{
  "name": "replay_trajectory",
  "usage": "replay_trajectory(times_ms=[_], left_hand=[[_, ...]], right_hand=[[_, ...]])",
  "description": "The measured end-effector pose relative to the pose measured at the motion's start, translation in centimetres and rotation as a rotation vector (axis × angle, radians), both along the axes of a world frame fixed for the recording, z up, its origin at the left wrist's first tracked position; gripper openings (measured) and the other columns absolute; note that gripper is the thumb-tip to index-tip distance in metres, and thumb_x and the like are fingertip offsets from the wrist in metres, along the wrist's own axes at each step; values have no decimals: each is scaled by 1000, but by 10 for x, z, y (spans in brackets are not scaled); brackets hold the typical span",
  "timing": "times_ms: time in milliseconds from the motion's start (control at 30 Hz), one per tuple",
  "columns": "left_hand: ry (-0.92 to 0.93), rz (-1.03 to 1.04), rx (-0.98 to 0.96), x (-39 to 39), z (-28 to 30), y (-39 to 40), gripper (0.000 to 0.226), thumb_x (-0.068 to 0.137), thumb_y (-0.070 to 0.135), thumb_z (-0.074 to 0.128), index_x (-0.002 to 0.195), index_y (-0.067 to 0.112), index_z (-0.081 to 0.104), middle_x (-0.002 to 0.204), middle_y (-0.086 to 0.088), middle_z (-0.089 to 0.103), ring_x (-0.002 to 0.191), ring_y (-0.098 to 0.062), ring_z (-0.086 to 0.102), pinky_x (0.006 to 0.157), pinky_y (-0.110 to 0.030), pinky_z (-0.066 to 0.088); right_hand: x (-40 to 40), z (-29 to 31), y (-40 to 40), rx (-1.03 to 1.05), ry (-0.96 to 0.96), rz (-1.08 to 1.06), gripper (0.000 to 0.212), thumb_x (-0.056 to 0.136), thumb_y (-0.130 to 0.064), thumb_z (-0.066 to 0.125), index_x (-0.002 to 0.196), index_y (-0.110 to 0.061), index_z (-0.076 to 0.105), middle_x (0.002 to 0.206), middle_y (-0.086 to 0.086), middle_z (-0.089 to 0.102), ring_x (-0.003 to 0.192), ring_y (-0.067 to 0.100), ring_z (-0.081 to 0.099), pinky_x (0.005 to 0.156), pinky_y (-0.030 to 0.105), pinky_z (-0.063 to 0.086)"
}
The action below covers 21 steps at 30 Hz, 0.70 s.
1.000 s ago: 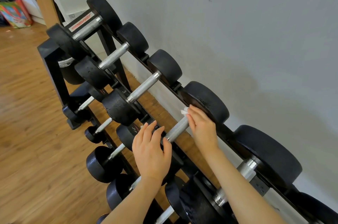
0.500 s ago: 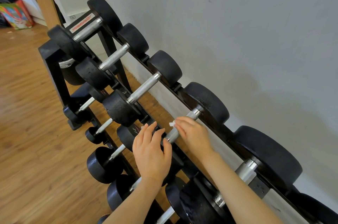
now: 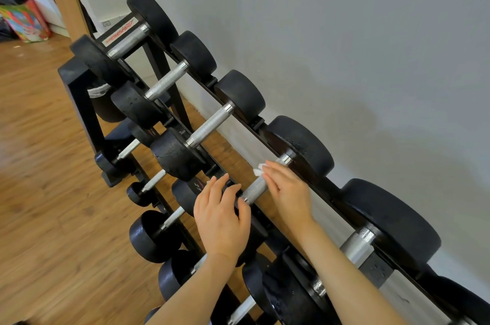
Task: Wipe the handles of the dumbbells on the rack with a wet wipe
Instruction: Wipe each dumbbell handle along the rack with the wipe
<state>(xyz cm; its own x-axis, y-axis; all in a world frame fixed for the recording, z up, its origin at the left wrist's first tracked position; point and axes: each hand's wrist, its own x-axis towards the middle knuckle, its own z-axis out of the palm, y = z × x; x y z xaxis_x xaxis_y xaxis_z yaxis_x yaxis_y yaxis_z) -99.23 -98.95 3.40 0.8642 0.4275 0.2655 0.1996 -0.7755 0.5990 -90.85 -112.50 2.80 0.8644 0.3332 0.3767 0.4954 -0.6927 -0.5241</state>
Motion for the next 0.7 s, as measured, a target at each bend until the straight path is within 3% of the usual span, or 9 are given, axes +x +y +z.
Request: replay_trajectory(times_ms=[133, 333, 467, 600, 700], left_hand=[[7, 5, -3, 0, 1, 0, 42, 90, 34, 40, 109, 17, 73, 130, -3, 63, 130, -27, 50, 108, -47, 36], [14, 4, 3, 1, 0, 0, 42, 90, 34, 40, 109, 17, 73, 129, -3, 63, 130, -28, 50, 108, -45, 33], [23, 7, -8, 1, 1, -1, 43, 90, 35, 39, 110, 18, 73, 131, -2, 63, 131, -27, 50, 109, -46, 32], [36, 6, -11, 0, 2, -1, 45, 90, 36, 37, 112, 18, 72, 132, -2, 62, 132, -27, 49, 110, -46, 32], [58, -8, -22, -1, 4, 0, 49, 91, 39, 34, 119, 18, 69, 138, -2, 58, 135, -26, 45, 111, -44, 30]], right_hand=[[-12, -15, 0, -54, -41, 97, 28, 90, -17, 68, 118, -15, 69, 123, -1, 66, 104, 10, 66, 80, 29, 59], [-8, -9, -2, 51, -84, -80, 30, 90, -20, 61, 118, -10, 68, 123, 3, 66, 111, 12, 63, 91, 24, 52], [-16, -21, -3, -98, -157, 35, 32, 84, -19, 70, 114, -11, 70, 125, 6, 65, 103, 14, 67, 81, 23, 57], [-9, -9, -7, -62, -87, -124, 31, 94, -29, 55, 116, -12, 67, 118, 4, 57, 90, 4, 57, 69, 5, 45], [-8, -12, -2, -76, -137, -136, 26, 91, -22, 63, 113, -9, 68, 104, 6, 60, 80, 11, 58, 60, 16, 49]])
